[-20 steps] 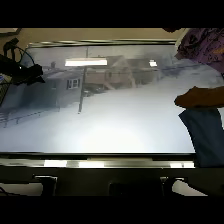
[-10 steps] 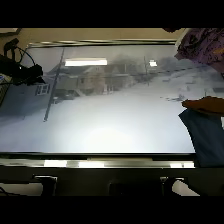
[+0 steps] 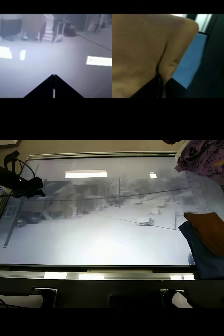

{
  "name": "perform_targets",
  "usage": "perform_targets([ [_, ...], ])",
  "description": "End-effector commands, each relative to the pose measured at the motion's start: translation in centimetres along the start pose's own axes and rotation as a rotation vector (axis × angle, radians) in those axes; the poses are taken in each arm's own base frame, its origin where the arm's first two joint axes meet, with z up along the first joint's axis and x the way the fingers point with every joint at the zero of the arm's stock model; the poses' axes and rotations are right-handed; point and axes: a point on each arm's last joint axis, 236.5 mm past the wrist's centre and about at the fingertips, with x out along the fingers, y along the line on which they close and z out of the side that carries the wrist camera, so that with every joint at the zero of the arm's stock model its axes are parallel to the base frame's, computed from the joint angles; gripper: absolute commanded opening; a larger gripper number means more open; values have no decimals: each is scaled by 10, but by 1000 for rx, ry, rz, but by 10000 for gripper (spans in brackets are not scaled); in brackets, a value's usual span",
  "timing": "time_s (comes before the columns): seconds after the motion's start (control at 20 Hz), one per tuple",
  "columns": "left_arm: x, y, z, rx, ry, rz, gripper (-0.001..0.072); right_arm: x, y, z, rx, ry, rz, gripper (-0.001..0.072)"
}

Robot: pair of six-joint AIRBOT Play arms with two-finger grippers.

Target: Fold the clothes and pants, and hang the long-sleeved shirts on hangers.

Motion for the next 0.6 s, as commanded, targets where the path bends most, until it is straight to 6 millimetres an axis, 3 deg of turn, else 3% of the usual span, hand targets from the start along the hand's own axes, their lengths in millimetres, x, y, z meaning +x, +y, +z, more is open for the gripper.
perform_targets([
  [0.0, 0, 0, 0, 5, 1, 1, 19, 30, -23, -26, -52, 27, -98, 32],
  [0.55, 0, 0, 0, 5, 1, 1, 19, 40, -47, -35, -103, 49, -207, 32],
])
